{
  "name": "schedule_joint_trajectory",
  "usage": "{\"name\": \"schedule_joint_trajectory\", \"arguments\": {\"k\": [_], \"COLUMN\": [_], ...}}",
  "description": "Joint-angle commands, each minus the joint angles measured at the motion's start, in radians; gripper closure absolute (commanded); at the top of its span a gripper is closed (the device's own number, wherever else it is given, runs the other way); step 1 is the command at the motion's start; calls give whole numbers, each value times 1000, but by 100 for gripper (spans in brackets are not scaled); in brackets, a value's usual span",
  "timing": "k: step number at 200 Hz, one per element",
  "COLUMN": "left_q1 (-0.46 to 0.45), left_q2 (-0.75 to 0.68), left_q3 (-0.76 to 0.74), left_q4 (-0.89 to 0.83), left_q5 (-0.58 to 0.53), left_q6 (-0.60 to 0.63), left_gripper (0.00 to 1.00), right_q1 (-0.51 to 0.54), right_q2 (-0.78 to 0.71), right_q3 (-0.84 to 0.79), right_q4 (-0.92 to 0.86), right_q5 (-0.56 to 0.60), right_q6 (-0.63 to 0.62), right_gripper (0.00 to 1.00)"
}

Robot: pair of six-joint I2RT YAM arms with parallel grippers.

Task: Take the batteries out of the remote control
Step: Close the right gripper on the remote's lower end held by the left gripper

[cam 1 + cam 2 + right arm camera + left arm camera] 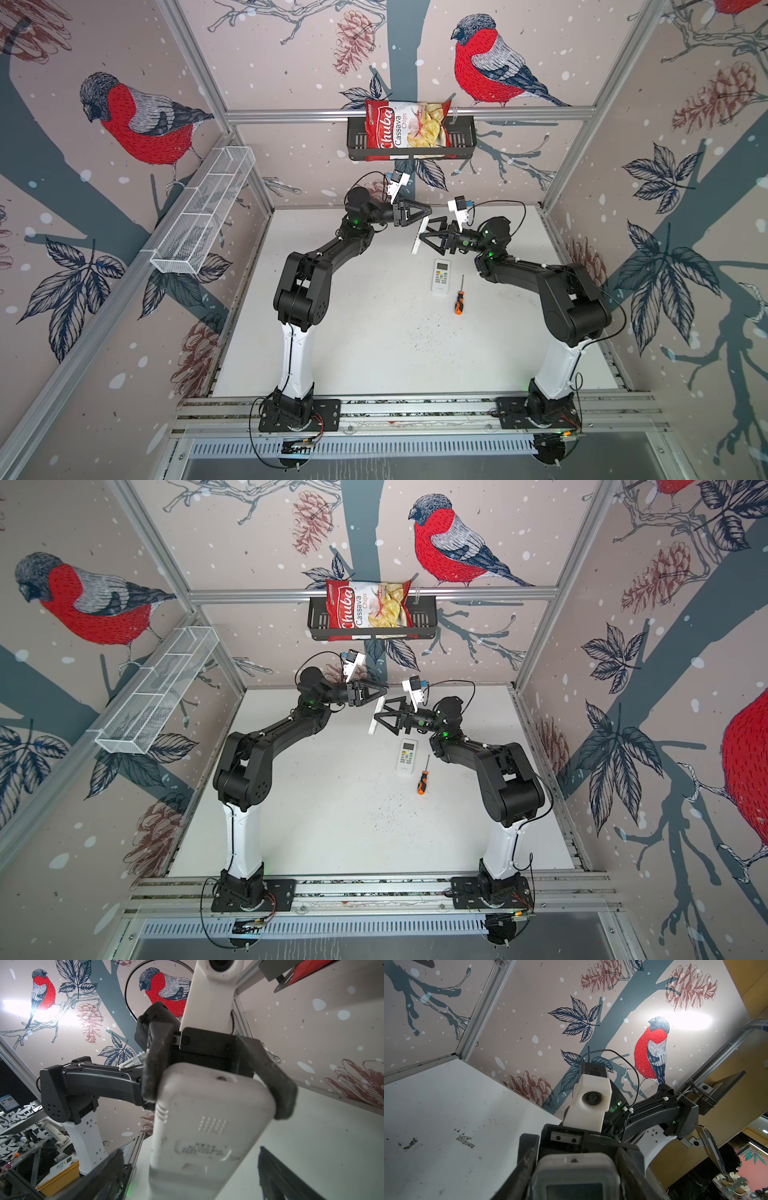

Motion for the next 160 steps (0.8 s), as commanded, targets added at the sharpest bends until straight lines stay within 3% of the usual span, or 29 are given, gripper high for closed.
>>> {"name": "schedule_joint_trajectory", "arguments": {"k": [1, 80, 140, 154, 160], "left_q1": [-2, -2, -2, -2, -2], "left_q2": [2, -38, -43, -43, -43], "left_q3": [9, -13, -14, -13, -11], "left_q4": [20, -129, -136, -133, -131], "left_q5": [-3, -29, -29, -28, -29], "left_q6": [18, 154, 157, 154, 152], "left_gripper": [66, 66, 66, 63, 57], "right_q1": [3, 16, 15, 16, 16], "right_q2": [14, 50, 42, 36, 34], "right_q3": [19, 56, 35, 30, 27], "right_q4": [60, 54, 93, 92, 93], "right_q5": [9, 29, 32, 34, 34], "right_q6": [29, 57, 85, 81, 82], "right_gripper": [1, 39, 72, 75, 76]}}
